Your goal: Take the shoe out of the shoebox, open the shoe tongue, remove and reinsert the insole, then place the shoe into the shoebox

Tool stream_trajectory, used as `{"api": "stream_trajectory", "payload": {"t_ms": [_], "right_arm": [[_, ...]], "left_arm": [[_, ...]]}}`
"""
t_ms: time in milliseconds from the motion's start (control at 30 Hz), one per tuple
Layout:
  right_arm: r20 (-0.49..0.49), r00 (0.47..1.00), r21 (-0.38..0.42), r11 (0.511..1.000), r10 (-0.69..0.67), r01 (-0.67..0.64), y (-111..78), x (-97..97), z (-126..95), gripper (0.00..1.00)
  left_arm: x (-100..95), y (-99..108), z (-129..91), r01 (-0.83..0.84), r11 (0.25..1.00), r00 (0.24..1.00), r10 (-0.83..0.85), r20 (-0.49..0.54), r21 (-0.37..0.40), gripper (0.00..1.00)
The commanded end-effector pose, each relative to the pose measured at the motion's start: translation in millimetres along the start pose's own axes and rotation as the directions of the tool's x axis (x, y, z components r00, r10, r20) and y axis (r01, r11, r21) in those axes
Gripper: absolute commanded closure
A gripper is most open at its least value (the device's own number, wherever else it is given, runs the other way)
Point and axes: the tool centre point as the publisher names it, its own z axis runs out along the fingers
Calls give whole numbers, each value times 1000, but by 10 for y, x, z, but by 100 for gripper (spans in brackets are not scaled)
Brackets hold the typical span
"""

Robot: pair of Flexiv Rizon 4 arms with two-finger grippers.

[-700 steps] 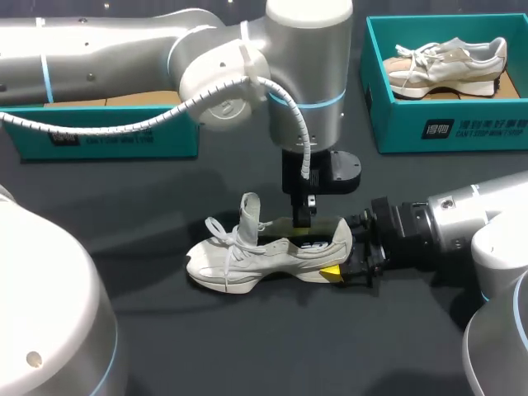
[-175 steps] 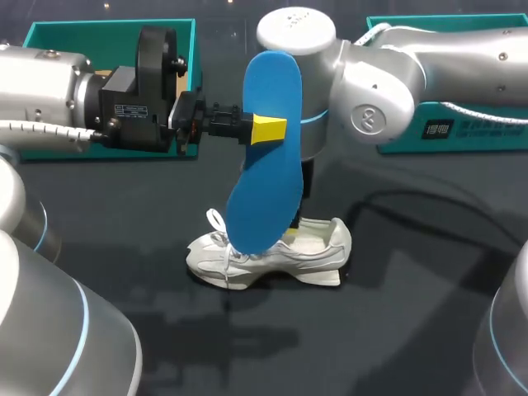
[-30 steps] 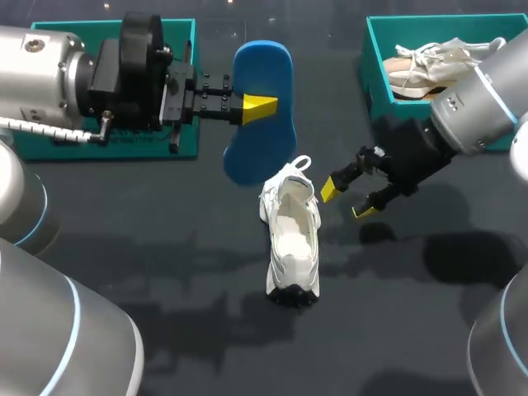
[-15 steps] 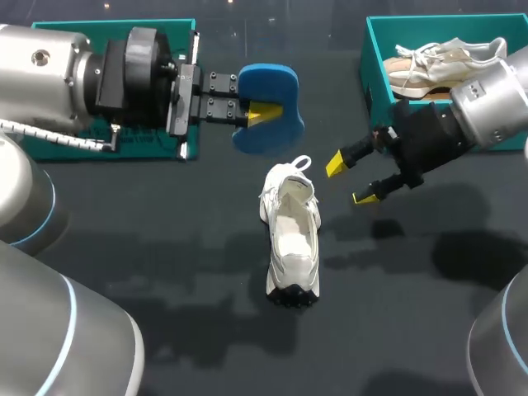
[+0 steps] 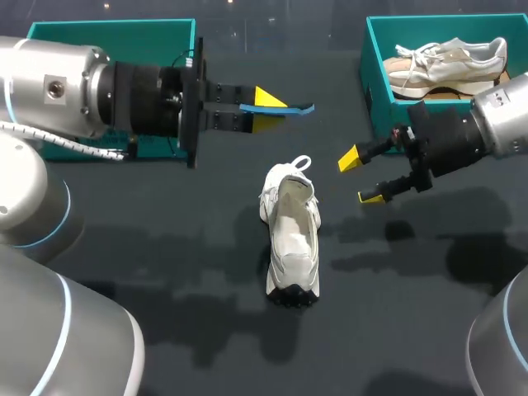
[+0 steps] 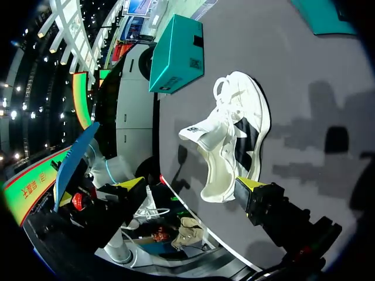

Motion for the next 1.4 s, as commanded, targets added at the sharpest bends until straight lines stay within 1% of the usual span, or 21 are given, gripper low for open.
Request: {"api": "stream_trajectory", "payload": {"t_ms": [33,100,267,333,367,400,433,767,833,1033,1100,1167,1233,1267,1300,1400], "right_arm": [[-25,1000,2,1000,11,-11,46,26,-2,0],[-81,997,-6,1000,0,-1,85,71,-42,0],[-206,978,-6,1000,9,-11,150,154,-129,0],[-244,970,4,1000,18,-17,160,187,-152,0],[-266,964,10,1000,25,-24,165,203,-159,0],[-267,963,8,1000,29,-28,167,219,-165,0],[-238,970,-4,999,38,-40,157,244,-168,0],[-238,970,-4,999,38,-40,157,244,-168,0],[-238,970,-4,999,38,-40,157,244,-168,0],[-297,955,-62,997,21,-41,206,341,-264,0],[-320,947,-70,997,18,-42,214,371,-281,0],[-364,931,-81,996,14,-46,218,406,-301,0],[-400,916,-95,993,25,-68,220,450,-314,0],[-407,913,-100,992,25,-72,217,472,-330,0],[-395,918,-113,990,38,-90,202,504,-345,0],[-395,918,-113,990,38,-90,202,504,-345,0]], "left_arm": [[52,60,53,-129,992,991,129,-26,-8,100],[79,128,69,-211,977,977,210,-29,-16,100],[155,313,94,-321,947,947,321,-28,-10,100],[169,348,93,-384,923,923,384,-7,6,100],[169,363,85,-401,916,916,400,23,31,100],[160,375,69,-411,910,911,410,42,42,100],[160,375,69,-411,910,911,410,42,42,100],[160,375,69,-411,910,911,410,42,42,100],[236,445,119,-425,904,905,425,15,33,100],[327,610,155,-479,878,878,479,-3,-12,100],[333,645,161,-519,855,855,519,4,-12,100],[327,676,157,-566,824,824,566,14,-17,100],[310,709,143,-610,792,791,610,46,-20,100],[298,721,136,-641,767,766,642,33,-30,100],[285,721,128,-644,764,763,645,36,-35,100],[285,721,128,-644,764,763,645,36,-35,100]]}}
